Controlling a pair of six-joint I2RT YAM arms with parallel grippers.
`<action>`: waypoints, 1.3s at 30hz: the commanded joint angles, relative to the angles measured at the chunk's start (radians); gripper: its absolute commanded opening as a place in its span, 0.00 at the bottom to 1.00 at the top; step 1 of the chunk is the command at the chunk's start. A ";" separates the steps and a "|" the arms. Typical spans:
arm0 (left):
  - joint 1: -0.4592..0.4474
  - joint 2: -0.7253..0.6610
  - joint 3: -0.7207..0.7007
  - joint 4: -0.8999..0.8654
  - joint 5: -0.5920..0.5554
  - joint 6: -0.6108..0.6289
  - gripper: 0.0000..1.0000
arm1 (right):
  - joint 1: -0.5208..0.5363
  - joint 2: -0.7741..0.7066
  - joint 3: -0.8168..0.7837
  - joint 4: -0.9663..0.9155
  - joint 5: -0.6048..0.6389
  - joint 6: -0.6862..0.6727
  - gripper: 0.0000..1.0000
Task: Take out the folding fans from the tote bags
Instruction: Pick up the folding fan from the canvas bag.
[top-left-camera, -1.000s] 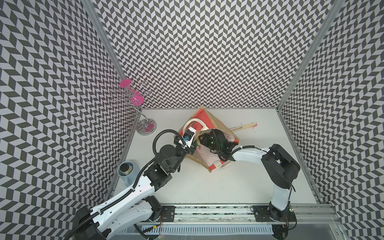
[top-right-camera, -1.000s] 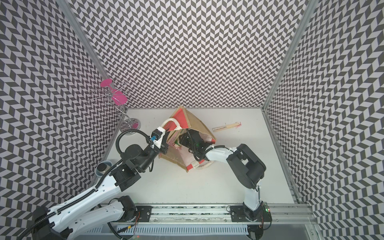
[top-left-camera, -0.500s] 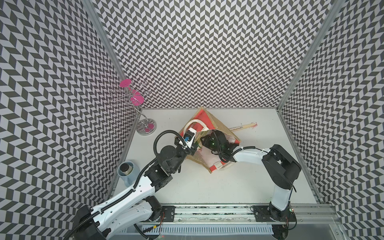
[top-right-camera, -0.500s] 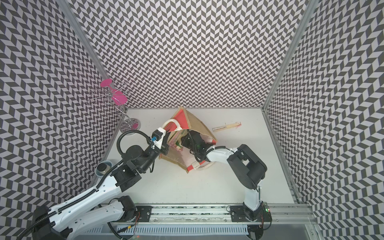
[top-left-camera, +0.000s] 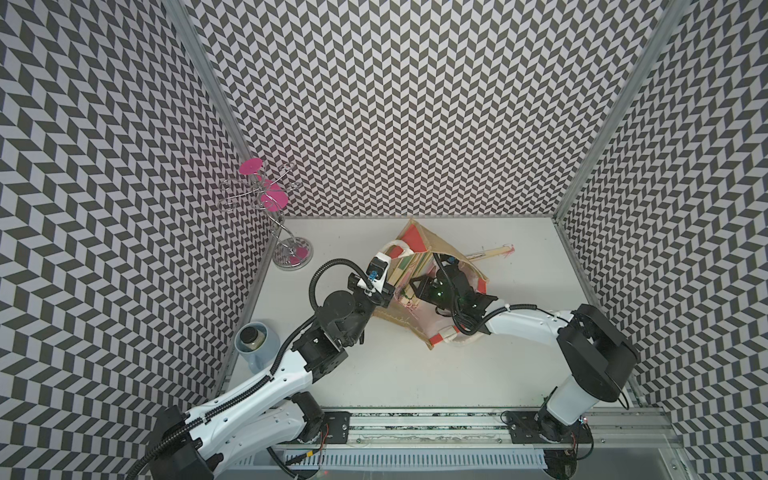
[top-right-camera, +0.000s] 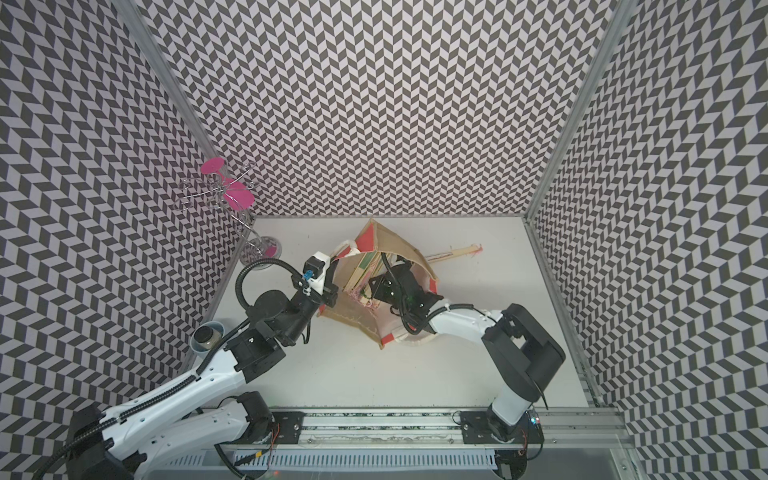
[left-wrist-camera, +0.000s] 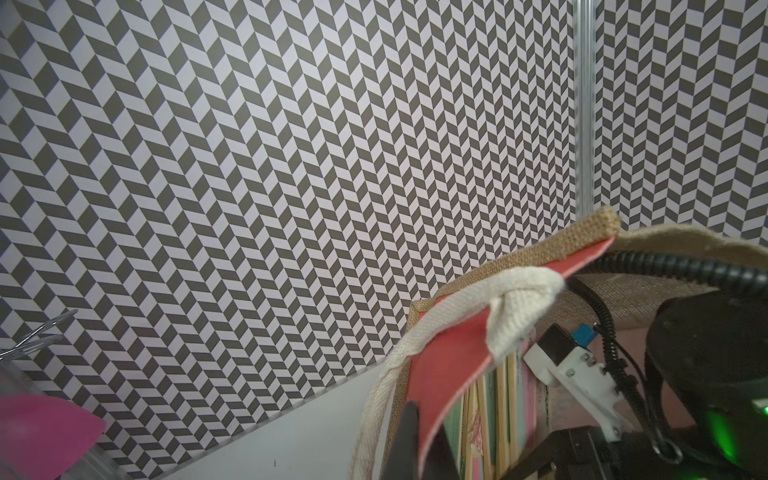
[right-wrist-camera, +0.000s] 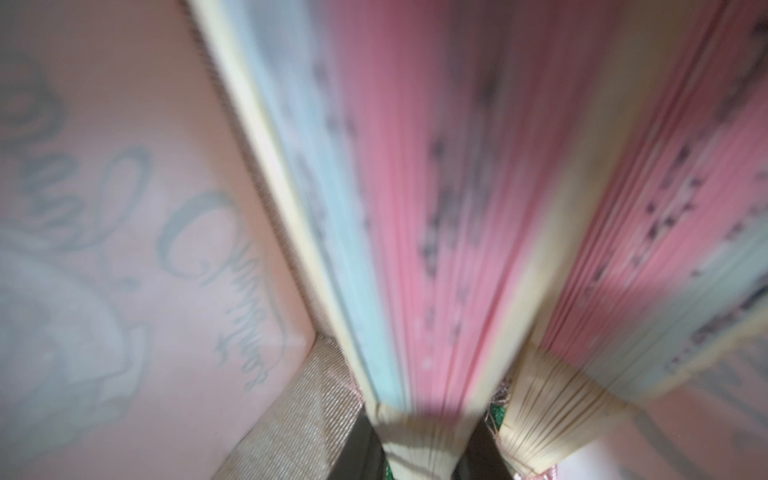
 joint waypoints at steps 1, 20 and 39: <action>-0.004 -0.005 0.048 0.067 -0.062 -0.006 0.00 | 0.024 -0.081 0.001 0.051 0.027 -0.070 0.15; -0.004 0.064 0.123 0.062 -0.206 -0.016 0.00 | 0.150 -0.327 -0.060 0.005 0.016 -0.317 0.14; -0.002 0.077 0.158 0.045 -0.170 -0.060 0.00 | 0.154 -0.352 -0.114 0.003 0.110 -0.367 0.28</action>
